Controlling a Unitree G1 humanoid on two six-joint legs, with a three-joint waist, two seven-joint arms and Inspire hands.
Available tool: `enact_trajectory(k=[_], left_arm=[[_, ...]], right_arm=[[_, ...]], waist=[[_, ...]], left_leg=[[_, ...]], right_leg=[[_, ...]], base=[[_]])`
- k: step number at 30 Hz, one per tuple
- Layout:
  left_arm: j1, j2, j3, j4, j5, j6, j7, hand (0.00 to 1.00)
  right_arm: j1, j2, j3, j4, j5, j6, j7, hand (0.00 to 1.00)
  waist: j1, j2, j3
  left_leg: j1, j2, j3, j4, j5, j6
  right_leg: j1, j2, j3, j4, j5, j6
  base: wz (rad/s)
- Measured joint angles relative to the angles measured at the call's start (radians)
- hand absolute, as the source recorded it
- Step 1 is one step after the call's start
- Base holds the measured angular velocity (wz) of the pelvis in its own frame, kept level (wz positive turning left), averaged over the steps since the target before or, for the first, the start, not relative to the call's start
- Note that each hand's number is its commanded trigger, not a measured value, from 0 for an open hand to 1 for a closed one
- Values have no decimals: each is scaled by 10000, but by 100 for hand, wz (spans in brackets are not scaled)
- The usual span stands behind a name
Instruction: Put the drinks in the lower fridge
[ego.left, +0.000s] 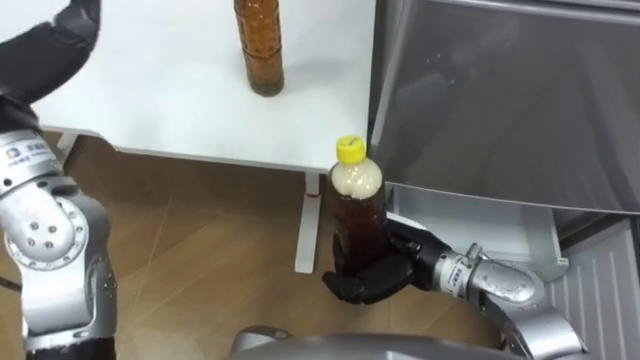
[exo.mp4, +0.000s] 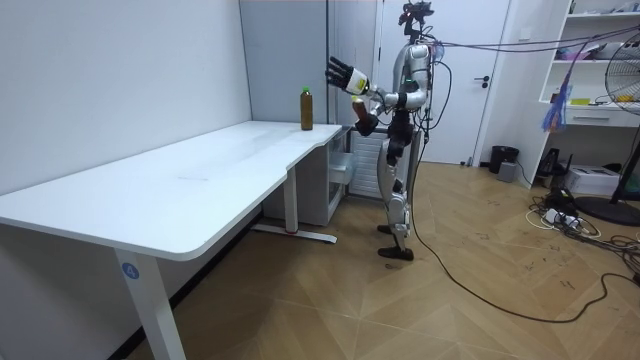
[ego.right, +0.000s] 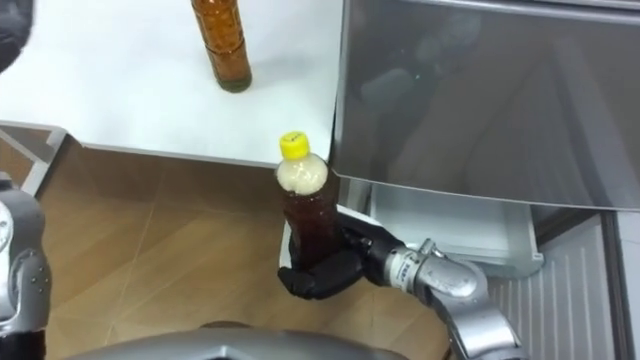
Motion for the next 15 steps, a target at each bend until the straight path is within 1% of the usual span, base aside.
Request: enact_trajectory(k=[1,3,4,5,6,7,9,10,12,13,14,15], left_arm=[[5,10,-2,409,-194,0,65,0],[184,60,-94,2134,-668,21,354,0],[246,61,-152,2563,-688,24,431,0],[361,66,-303,3428,-819,58,575,0],[463,66,-379,4137,-863,128,629,0],[502,76,-418,4510,-868,138,645,0],[573,152,-717,5799,-1075,243,809,0],[570,166,-828,6150,-1162,250,827,0],[505,272,-1370,7664,-1692,330,863,0],[510,278,-1439,7892,-1986,389,857,0],[533,275,-1523,8238,-2518,549,865,0],[596,272,-1541,8540,-2798,656,863,0]], right_arm=[[-2,-5,-2,0,0,1,-35,100],[-111,-56,14,-1,0,2,-277,100],[-127,-62,18,-1,1,2,-350,100],[-145,-89,49,0,1,14,-459,100],[-153,-104,77,0,13,69,-511,100],[-153,-96,79,0,14,117,-545,100],[-166,-107,97,2,40,224,-756,100],[-187,-128,94,2,51,253,-797,100],[-424,-170,109,2,154,435,-985,100],[-486,-162,119,2,185,438,-1063,100],[-589,-145,122,0,229,438,-1166,100],[-692,-147,152,0,233,495,-1240,100]], waist=[[8,8,-8],[34,-3,-27],[31,-23,-39],[82,-85,-76],[233,-183,-132],[225,-220,-142],[229,-410,-122],[213,-424,-119],[181,-421,-107],[180,-424,-106],[180,-429,-106],[266,-427,-106]], left_leg=[[-4,-4,-3,-5,0,0],[-5,-6,-6,-17,0,0],[-2,-6,-6,-18,0,0],[6,-9,-4,-29,0,0],[14,-1,-9,-71,0,0],[11,10,-16,-82,0,0],[-10,21,-58,-119,-1,0],[-11,21,-96,-140,-1,0],[-42,20,-128,-184,-4,5],[-52,26,-124,-217,-5,6],[-86,28,-123,-257,-5,5],[-113,32,-116,-263,-5,5]], right_leg=[[-6,-7,-11,-4,-1,2],[-43,-9,8,6,-4,6],[-48,-7,27,7,-4,6],[-58,11,140,3,-5,7],[-83,36,205,6,-4,7],[-100,52,234,5,-2,3],[-65,66,188,-41,4,-3],[-18,66,139,-105,32,1],[-15,66,84,-167,76,8],[-45,73,85,-159,77,5],[-117,80,101,-144,80,1],[-162,102,150,-139,85,-8]], base=[[0],[-2],[-10],[-17],[-20],[-13],[4],[11],[6],[0],[-5],[-7]])
